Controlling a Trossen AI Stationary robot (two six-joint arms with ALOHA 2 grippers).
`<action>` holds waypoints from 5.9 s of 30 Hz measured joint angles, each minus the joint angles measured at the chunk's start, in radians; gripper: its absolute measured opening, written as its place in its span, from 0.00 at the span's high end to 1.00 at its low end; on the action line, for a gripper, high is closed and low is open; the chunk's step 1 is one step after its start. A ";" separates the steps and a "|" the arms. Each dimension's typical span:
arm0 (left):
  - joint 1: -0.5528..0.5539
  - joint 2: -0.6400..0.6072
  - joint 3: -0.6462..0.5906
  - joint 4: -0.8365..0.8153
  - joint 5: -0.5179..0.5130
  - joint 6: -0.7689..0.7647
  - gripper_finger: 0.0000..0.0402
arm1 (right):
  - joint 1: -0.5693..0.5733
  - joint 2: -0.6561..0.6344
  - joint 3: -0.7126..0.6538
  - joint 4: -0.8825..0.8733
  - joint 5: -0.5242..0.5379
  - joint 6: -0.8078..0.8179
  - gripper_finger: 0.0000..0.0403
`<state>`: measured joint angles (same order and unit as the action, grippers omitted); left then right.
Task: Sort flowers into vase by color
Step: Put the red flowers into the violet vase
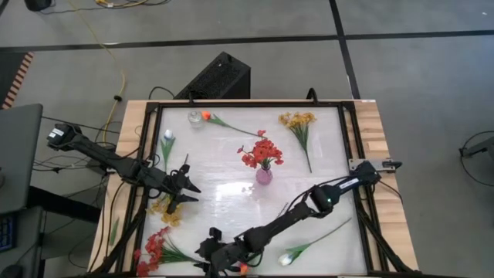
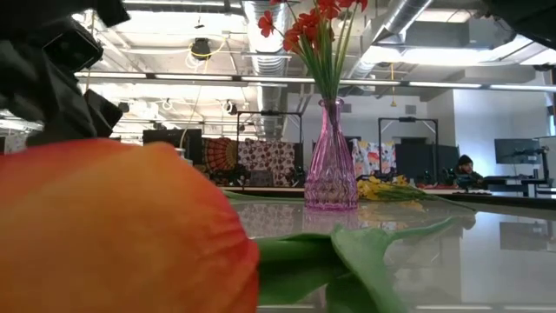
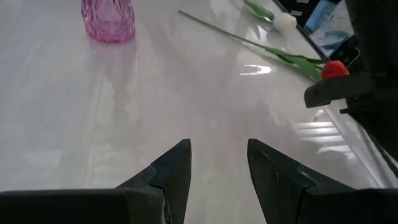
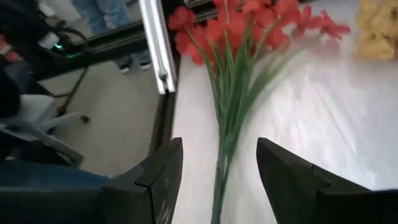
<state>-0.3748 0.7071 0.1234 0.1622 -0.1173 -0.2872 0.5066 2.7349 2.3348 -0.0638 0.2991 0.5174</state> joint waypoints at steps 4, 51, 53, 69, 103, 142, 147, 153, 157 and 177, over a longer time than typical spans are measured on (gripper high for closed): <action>0.000 0.000 0.000 0.004 0.000 0.021 0.64 | 0.009 0.036 -0.002 0.050 0.016 -0.043 0.45; 0.000 0.000 0.000 -0.171 -0.104 -0.088 0.64 | -0.032 -0.278 -0.004 -1.442 -0.099 -0.207 0.93; 0.000 0.000 0.000 -0.170 -0.097 -0.099 0.64 | -0.037 -0.292 -0.004 -1.453 -0.095 -0.204 0.92; -0.029 0.000 0.000 -0.142 -0.117 -0.096 0.64 | -0.057 -0.293 -0.003 -1.507 -0.180 -0.018 0.61; -0.030 -0.001 0.000 -0.105 -0.101 -0.022 0.64 | -0.148 -0.157 0.003 -1.140 -0.265 -0.034 0.50; -0.029 0.000 0.000 -0.077 -0.143 -0.012 0.64 | 0.353 -1.187 -0.891 -1.253 0.884 1.064 0.93; -0.029 0.000 0.000 -0.073 -0.158 -0.012 0.64 | 0.302 -1.326 -1.245 -0.755 0.976 1.037 0.93; -0.029 0.000 0.000 -0.070 -0.160 -0.005 0.64 | 0.202 -1.361 -1.439 0.072 0.848 0.454 0.93; -0.029 0.000 0.000 -0.069 -0.160 -0.005 0.64 | 0.169 -1.342 -1.453 0.573 0.634 -0.118 0.93; -0.029 -0.001 0.000 -0.103 -0.156 -0.030 0.64 | -0.028 -1.376 -1.675 1.029 0.580 -0.687 0.93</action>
<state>-0.4042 0.7064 0.1238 0.0590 -0.2729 -0.3168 0.4783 1.3585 0.6601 0.9657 0.8789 -0.1698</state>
